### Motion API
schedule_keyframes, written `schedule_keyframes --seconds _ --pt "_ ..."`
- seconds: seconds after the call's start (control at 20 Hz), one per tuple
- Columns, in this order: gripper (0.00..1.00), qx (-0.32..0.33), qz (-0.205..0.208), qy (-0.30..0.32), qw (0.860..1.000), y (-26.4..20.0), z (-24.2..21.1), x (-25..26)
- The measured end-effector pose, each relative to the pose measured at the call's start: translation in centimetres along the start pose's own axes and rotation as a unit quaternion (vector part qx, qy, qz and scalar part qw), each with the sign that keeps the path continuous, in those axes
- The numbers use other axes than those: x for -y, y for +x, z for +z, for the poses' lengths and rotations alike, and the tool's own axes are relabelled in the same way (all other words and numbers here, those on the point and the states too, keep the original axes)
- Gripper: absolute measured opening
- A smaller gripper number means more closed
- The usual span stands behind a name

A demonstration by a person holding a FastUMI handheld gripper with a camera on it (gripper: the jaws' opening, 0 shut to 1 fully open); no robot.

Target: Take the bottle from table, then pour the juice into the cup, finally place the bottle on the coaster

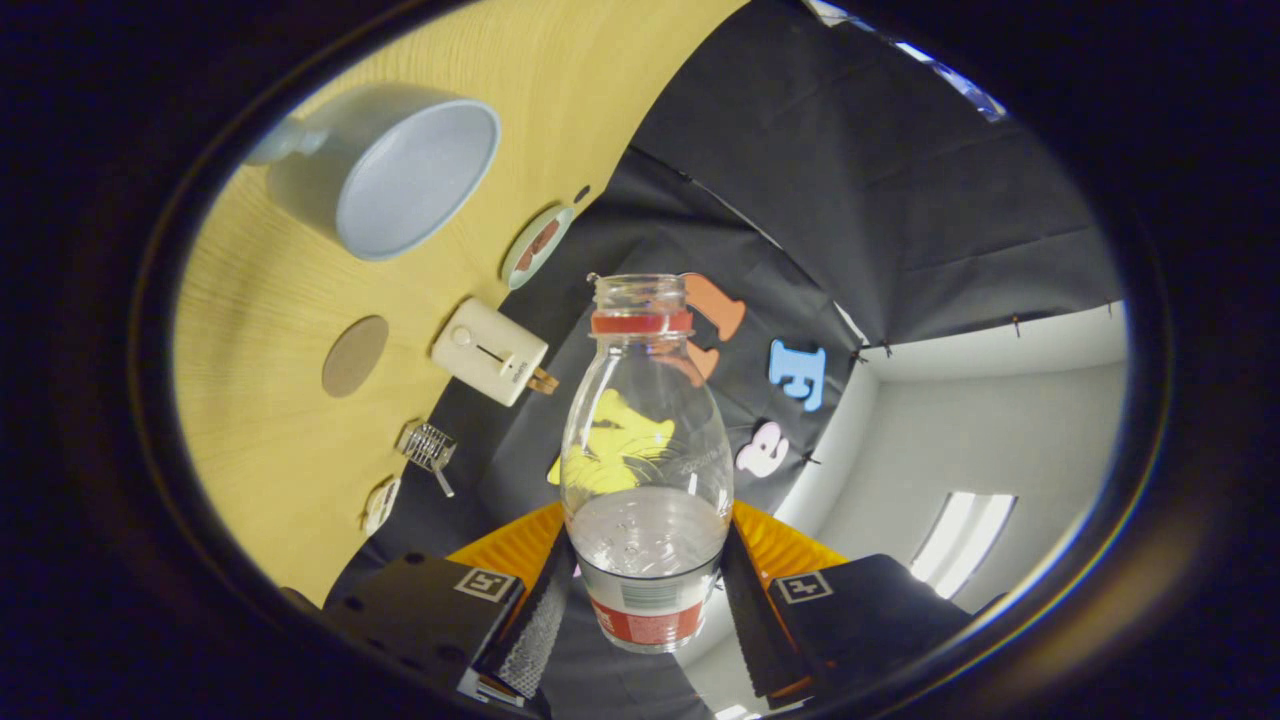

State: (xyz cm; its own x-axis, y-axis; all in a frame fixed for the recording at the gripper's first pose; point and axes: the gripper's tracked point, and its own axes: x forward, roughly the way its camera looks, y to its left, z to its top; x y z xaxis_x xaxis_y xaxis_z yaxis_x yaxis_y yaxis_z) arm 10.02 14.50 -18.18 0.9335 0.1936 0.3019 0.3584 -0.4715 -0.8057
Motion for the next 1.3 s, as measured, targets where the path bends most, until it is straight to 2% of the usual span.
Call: schedule_keyframes --seconds 0.2,0.45,0.65,0.8,0.9,1.05,1.3 --pt "0.8 -0.002 0.003 0.012 1.0 0.1 0.1 -0.5" --pt "0.8 -0.017 0.039 0.066 0.997 -0.5 0.4 -2.6" --pt "0.8 -0.041 0.076 0.131 0.988 -0.9 0.3 -4.4" --pt "0.8 -0.05 0.079 0.18 0.979 -0.9 0.3 -4.0" --pt "0.8 -0.061 0.089 0.212 0.971 -1.1 0.1 -4.3" --pt "0.8 -0.075 0.125 0.28 0.949 -1.7 0.4 -4.7" --pt "0.8 -0.081 0.155 0.353 0.919 -2.6 0.8 -3.9"
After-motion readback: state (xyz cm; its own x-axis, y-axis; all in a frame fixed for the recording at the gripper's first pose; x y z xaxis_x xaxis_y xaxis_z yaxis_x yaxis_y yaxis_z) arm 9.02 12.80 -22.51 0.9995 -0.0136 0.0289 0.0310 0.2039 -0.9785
